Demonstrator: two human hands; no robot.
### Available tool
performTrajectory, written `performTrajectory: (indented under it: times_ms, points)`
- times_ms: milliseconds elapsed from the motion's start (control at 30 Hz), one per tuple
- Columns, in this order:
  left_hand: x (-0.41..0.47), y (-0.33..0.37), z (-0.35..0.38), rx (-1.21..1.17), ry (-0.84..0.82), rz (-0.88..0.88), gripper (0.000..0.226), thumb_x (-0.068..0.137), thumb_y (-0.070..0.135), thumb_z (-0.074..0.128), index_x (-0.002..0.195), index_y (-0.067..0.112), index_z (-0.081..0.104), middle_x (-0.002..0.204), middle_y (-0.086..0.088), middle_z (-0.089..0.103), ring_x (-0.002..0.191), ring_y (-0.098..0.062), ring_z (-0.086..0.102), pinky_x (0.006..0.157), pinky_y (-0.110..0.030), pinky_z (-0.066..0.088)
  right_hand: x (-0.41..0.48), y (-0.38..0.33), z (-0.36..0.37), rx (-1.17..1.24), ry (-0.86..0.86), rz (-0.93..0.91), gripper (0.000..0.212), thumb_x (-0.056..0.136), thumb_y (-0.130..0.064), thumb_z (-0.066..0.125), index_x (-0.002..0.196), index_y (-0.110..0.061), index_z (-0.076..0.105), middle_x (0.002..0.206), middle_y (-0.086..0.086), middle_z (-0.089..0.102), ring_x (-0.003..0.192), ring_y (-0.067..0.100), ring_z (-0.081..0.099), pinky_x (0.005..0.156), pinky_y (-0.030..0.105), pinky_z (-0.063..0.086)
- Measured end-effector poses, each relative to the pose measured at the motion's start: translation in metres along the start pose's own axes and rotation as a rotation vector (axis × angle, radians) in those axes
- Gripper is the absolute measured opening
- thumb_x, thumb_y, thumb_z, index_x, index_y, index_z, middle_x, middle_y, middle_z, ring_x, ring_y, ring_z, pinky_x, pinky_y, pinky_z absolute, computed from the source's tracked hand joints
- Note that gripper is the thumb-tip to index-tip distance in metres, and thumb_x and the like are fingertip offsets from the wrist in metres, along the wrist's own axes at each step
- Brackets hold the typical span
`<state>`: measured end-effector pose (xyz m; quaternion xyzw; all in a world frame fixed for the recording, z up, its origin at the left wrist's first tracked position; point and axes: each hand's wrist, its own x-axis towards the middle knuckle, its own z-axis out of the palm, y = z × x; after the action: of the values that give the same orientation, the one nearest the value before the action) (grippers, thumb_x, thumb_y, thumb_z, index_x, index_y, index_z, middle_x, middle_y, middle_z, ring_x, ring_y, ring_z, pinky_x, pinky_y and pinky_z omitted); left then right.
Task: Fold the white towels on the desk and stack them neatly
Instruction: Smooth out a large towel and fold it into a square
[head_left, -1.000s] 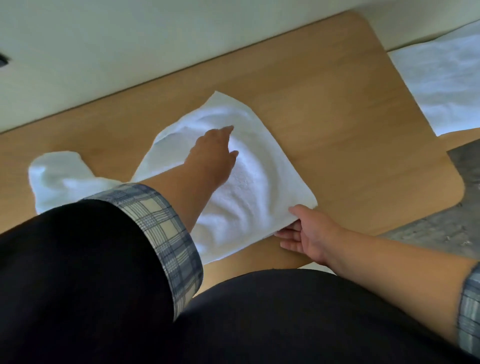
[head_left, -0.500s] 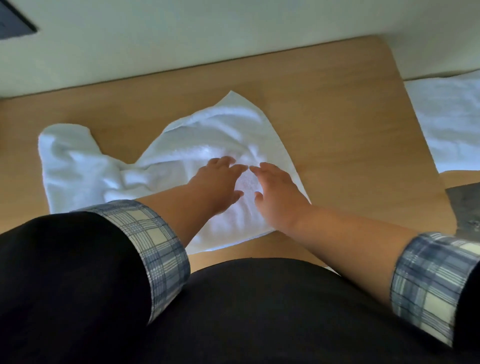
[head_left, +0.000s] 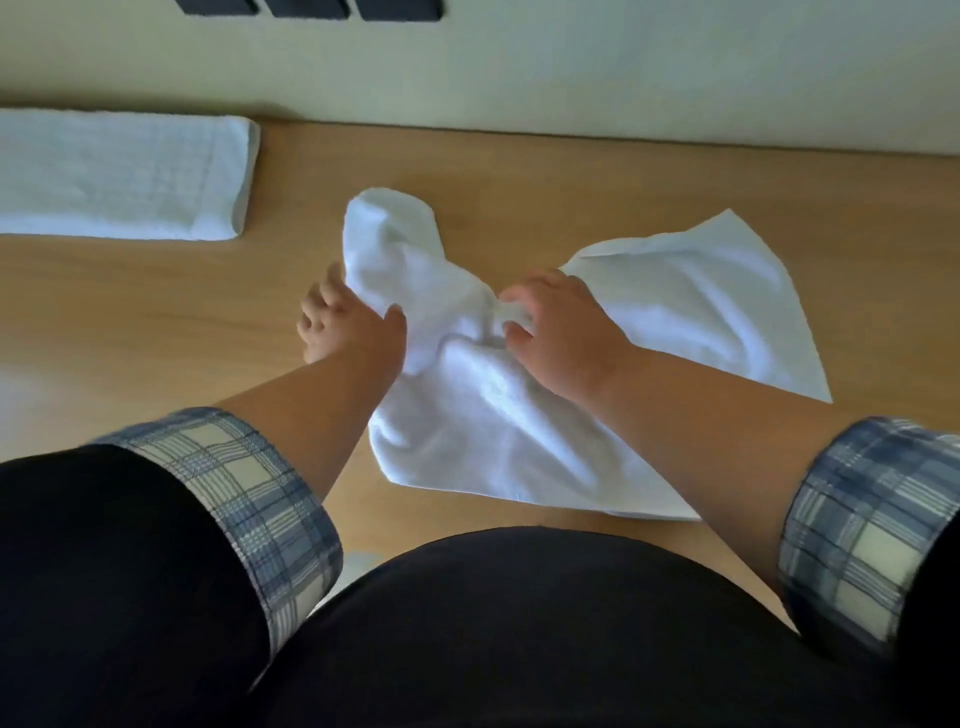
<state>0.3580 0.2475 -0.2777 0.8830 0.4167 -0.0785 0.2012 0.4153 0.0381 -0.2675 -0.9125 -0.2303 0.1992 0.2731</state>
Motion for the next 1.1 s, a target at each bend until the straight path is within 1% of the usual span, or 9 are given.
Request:
performTrajectory:
  times_ms: [133, 233, 333, 467, 633, 767, 900, 1000, 1100]
  points:
    - [0.033, -0.032, -0.004, -0.162, -0.301, -0.242, 0.087, 0.086, 0.051, 0.068, 0.148, 0.007, 0.025, 0.141, -0.017, 0.044, 0.125, -0.037, 0.05, 0.091, -0.039, 0.045, 0.066, -0.054, 0.027, 0.15, -0.002, 0.097, 0.036, 0.097, -0.017, 0.048, 0.131, -0.015, 0.06, 0.131, 0.006, 0.06, 0.122, 0.022, 0.053, 0.098, 0.025, 0.038]
    - [0.044, -0.045, -0.001, -0.131, -0.411, -0.066, 0.067, 0.088, 0.046, 0.066, 0.138, 0.008, 0.044, 0.129, -0.014, 0.056, 0.115, -0.035, 0.057, 0.09, -0.038, 0.049, 0.106, -0.06, 0.036, 0.106, -0.011, 0.303, 0.035, 0.097, -0.014, 0.048, 0.13, -0.017, 0.06, 0.131, 0.007, 0.061, 0.12, 0.026, 0.055, 0.096, 0.028, 0.041]
    - [0.051, -0.058, -0.007, -0.234, -0.404, 0.098, 0.045, 0.09, 0.039, 0.059, 0.128, 0.016, 0.053, 0.114, -0.007, 0.063, 0.099, -0.03, 0.06, 0.082, -0.036, 0.049, 0.126, -0.058, 0.04, -0.038, -0.21, 0.468, 0.039, 0.095, -0.029, 0.061, 0.133, -0.02, 0.057, 0.132, 0.008, 0.06, 0.119, 0.029, 0.056, 0.099, 0.034, 0.044]
    - [0.053, -0.077, -0.023, -0.471, -0.467, 0.175, 0.047, 0.082, 0.029, 0.055, 0.127, 0.036, 0.049, 0.095, 0.015, 0.06, 0.084, -0.008, 0.057, 0.066, -0.029, 0.044, 0.125, -0.069, 0.044, 0.179, -0.421, 0.555, 0.041, 0.074, -0.052, 0.082, 0.105, -0.029, 0.068, 0.102, -0.002, 0.071, 0.093, 0.021, 0.068, 0.082, 0.035, 0.055]
    - [0.053, -0.083, -0.035, -0.593, -0.606, 0.206, 0.05, 0.076, 0.021, 0.049, 0.125, 0.034, 0.054, 0.105, 0.006, 0.066, 0.098, -0.016, 0.062, 0.084, -0.041, 0.055, 0.112, -0.079, 0.059, 0.397, -0.46, 0.549, 0.024, 0.078, -0.038, 0.081, 0.098, -0.032, 0.07, 0.087, -0.005, 0.077, 0.082, 0.016, 0.072, 0.068, 0.03, 0.056]
    - [0.051, -0.081, -0.046, -0.65, -0.644, 0.2, 0.053, 0.071, 0.028, 0.051, 0.124, 0.034, 0.052, 0.108, 0.003, 0.066, 0.099, -0.02, 0.063, 0.089, -0.046, 0.055, 0.098, -0.082, 0.053, 0.542, -0.221, 0.6, 0.029, 0.073, -0.022, 0.074, 0.097, -0.013, 0.062, 0.1, 0.016, 0.069, 0.084, 0.028, 0.065, 0.072, 0.043, 0.052]
    - [0.039, -0.084, -0.053, -0.746, -0.688, 0.186, 0.054, 0.066, 0.034, 0.06, 0.119, 0.032, 0.051, 0.11, 0.001, 0.065, 0.1, -0.019, 0.064, 0.086, -0.043, 0.056, 0.089, -0.095, 0.03, 0.304, -0.071, 0.479, 0.042, 0.077, -0.025, 0.078, 0.108, -0.02, 0.05, 0.1, -0.001, 0.06, 0.086, 0.017, 0.059, 0.072, 0.033, 0.049]
    - [0.032, -0.091, -0.055, -0.941, -0.949, 0.077, 0.051, 0.07, 0.032, 0.072, 0.119, 0.027, 0.06, 0.114, -0.003, 0.072, 0.102, -0.019, 0.069, 0.085, -0.036, 0.056, 0.094, -0.113, 0.021, 0.125, -0.037, 0.392, 0.062, 0.074, -0.028, 0.08, 0.125, -0.016, 0.046, 0.106, -0.001, 0.057, 0.09, 0.015, 0.058, 0.074, 0.034, 0.05]
    - [0.032, -0.099, -0.059, -1.05, -1.219, -0.089, 0.057, 0.077, 0.038, 0.071, 0.128, 0.015, 0.06, 0.114, -0.006, 0.073, 0.106, -0.021, 0.069, 0.087, -0.036, 0.054, 0.101, -0.134, 0.021, 0.284, -0.126, 0.524, 0.033, 0.08, -0.034, 0.063, 0.108, -0.017, 0.059, 0.085, 0.001, 0.058, 0.069, 0.017, 0.056, 0.059, 0.031, 0.048]
